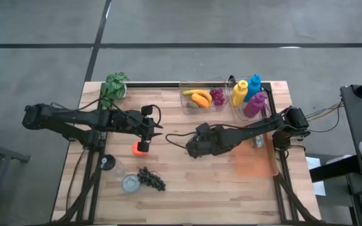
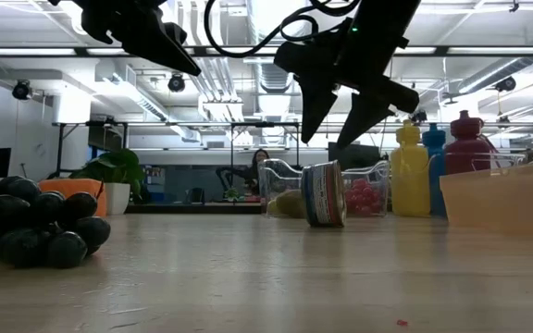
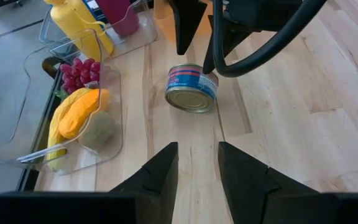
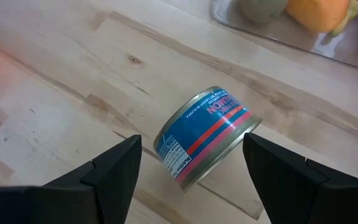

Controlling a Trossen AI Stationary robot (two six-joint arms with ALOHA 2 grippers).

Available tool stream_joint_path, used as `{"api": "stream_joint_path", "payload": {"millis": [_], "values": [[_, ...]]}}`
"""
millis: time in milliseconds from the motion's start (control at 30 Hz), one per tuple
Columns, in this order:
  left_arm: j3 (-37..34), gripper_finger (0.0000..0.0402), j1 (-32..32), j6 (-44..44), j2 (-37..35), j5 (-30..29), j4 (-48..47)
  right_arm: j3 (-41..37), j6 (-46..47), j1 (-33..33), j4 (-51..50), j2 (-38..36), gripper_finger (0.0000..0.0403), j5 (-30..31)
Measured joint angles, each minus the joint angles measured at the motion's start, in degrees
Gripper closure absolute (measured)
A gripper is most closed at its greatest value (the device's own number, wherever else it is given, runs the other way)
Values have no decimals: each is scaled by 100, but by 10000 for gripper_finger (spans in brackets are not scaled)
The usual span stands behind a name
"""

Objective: Pick & Place Food Item
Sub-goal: Put the blue and pink tuna can into the orange bin

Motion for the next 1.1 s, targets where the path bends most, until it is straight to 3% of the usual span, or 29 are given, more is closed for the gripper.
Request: {"api": "stream_joint_path", "payload": {"millis": [600,933,1100], "values": [[0,284,1,0,2,1,-2,0,328,-1,20,-1,154,248],[0,284,-1,0,0,1,0,0,336,-11,-11,-2,146,262],[0,284,1,0,2,1,-2,0,889,-56,40,-2,140,272]]}}
